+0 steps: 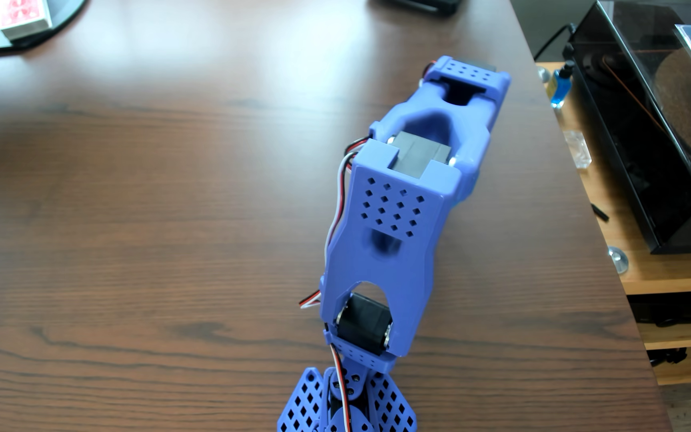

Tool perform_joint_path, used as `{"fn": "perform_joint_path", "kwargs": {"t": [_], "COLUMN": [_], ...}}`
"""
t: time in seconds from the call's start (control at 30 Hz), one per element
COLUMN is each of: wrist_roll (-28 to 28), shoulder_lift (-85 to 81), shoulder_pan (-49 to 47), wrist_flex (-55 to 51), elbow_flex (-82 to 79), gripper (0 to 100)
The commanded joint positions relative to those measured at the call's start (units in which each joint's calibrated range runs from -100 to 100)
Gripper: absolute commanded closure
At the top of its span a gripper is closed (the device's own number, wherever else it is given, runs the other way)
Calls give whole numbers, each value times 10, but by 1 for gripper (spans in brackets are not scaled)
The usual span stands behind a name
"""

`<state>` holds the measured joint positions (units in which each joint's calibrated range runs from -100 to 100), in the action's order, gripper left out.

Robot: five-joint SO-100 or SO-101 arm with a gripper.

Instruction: Grab the blue dice

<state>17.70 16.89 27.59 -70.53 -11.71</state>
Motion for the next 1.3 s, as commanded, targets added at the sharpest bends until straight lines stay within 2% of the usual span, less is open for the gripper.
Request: {"fn": "perform_joint_path", "kwargs": {"t": [0.0, 0.53, 0.7, 0.77, 1.07, 1.27], "wrist_roll": [8, 10, 8, 9, 10, -18], "shoulder_lift": [-38, -4, 11, 11, 3, -68], "shoulder_pan": [10, 6, 9, 6, 9, -3], "wrist_flex": [20, 22, 23, 23, 22, 15], "elbow_flex": [4, 0, 3, 3, 9, 65], "gripper": [79, 79, 100, 97, 99, 98]}}
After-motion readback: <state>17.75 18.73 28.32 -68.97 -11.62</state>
